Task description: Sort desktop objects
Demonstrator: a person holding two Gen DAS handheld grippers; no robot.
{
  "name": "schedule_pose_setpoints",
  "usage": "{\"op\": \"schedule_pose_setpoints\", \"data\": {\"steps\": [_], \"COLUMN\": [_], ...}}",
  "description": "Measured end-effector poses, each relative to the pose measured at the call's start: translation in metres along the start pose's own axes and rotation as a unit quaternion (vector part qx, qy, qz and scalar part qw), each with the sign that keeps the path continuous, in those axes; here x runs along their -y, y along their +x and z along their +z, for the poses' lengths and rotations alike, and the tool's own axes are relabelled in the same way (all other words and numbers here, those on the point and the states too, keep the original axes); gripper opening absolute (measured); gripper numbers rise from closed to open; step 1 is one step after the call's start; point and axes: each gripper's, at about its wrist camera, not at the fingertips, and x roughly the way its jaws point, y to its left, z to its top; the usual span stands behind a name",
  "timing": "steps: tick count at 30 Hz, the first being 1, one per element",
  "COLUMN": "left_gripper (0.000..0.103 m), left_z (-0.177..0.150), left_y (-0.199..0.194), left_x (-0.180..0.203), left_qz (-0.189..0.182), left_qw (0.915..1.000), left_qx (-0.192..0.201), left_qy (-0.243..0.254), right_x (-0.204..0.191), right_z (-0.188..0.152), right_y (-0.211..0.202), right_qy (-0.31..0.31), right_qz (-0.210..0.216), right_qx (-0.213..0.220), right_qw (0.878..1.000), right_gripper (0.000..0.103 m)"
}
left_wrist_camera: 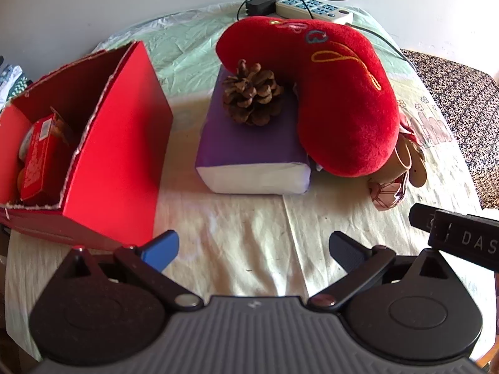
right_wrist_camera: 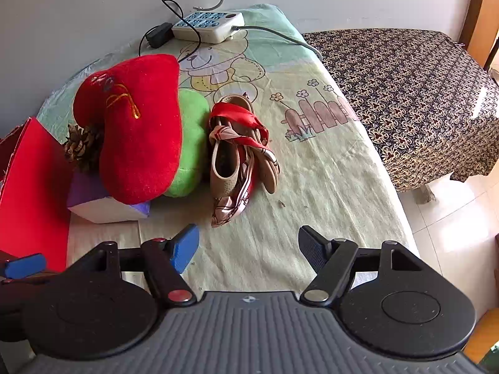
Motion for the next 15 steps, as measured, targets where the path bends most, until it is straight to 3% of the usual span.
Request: {"op": "schedule_pose_setpoints", "data": {"steps": [15], "left_gripper": [0.102], "left_z": [0.012], "left_y": [0.013], "left_x": [0.0], "left_qz": [-0.006], "left_qw": [0.9998], "left_qx": [0.002], "left_qy": [0.017], "right_x": [-0.002], "right_z": [0.007], "right_y": [0.011], "right_qy": [0.004], "right_qz": [-0.009], "right_qx": [-0.005], "right_qw": [1.0], "right_gripper": [0.073]}}
